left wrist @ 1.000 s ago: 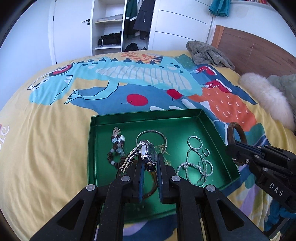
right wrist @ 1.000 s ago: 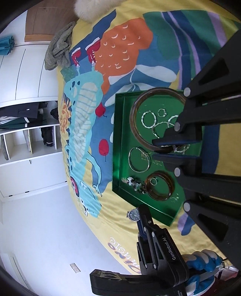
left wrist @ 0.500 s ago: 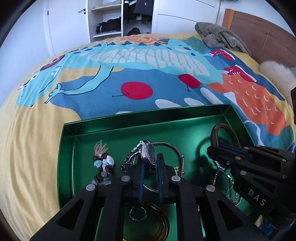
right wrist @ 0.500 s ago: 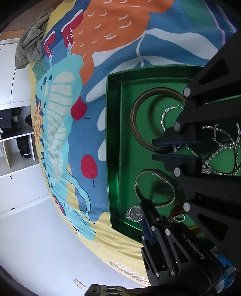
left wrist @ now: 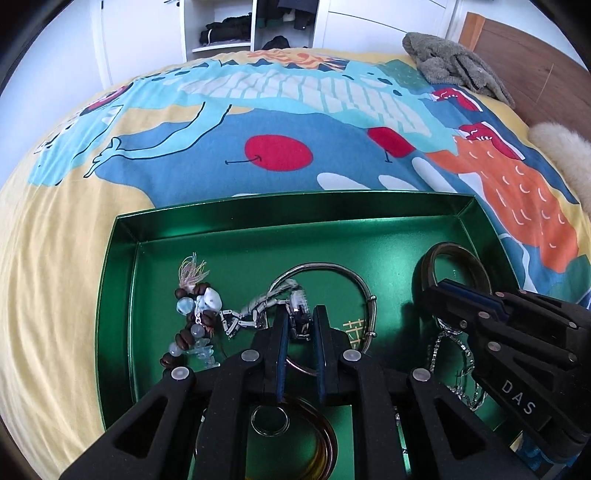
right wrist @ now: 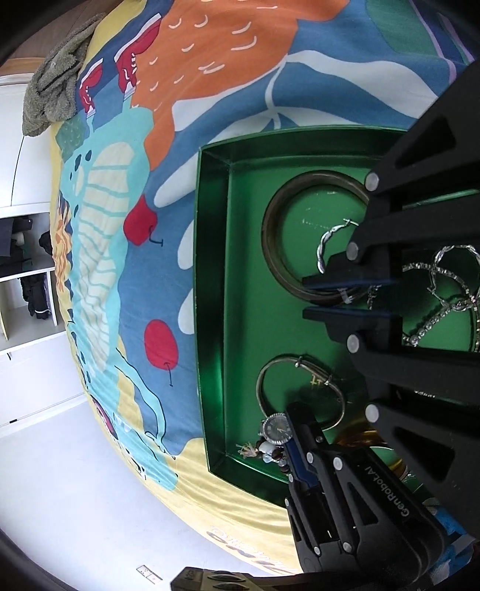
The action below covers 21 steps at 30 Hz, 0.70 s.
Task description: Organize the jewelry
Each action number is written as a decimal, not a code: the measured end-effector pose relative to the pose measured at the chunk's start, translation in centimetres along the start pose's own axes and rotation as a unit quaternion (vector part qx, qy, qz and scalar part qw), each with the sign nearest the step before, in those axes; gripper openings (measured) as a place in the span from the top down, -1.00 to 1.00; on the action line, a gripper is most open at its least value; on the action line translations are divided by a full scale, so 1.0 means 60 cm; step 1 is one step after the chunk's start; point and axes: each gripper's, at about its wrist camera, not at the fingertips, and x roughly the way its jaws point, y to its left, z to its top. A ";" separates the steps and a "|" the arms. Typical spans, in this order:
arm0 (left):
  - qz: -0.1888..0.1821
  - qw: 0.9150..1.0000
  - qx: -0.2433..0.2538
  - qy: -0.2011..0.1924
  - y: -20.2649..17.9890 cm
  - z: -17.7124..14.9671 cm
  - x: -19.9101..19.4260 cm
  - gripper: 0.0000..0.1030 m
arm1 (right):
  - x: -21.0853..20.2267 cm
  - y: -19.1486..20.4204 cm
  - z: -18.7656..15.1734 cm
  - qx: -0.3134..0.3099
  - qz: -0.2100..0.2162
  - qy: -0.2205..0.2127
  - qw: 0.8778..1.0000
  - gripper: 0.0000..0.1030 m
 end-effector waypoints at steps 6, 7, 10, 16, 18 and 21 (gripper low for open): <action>0.003 1.000 -0.003 -0.004 0.003 -0.002 -0.016 0.55 | -0.029 0.001 -0.011 -0.005 -0.014 -0.008 1.000 0.34; 0.002 1.000 -0.004 -0.008 0.002 -0.002 -0.022 0.50 | -0.036 0.002 -0.013 -0.007 -0.017 -0.011 1.000 0.33; 0.003 1.000 -0.001 -0.020 -0.002 -0.003 -0.049 0.35 | -0.067 0.006 -0.020 -0.015 -0.027 -0.020 0.999 0.32; 0.003 0.999 0.004 -0.054 -0.009 -0.029 -0.137 0.21 | -0.147 0.015 -0.047 -0.020 -0.041 -0.045 0.998 0.20; 0.010 0.997 0.003 -0.071 -0.008 -0.045 -0.175 0.18 | -0.179 0.022 -0.061 -0.023 -0.047 -0.056 0.997 0.19; 0.018 0.995 0.008 -0.096 -0.009 -0.075 -0.234 0.10 | -0.227 0.042 -0.084 -0.032 -0.060 -0.072 0.995 0.16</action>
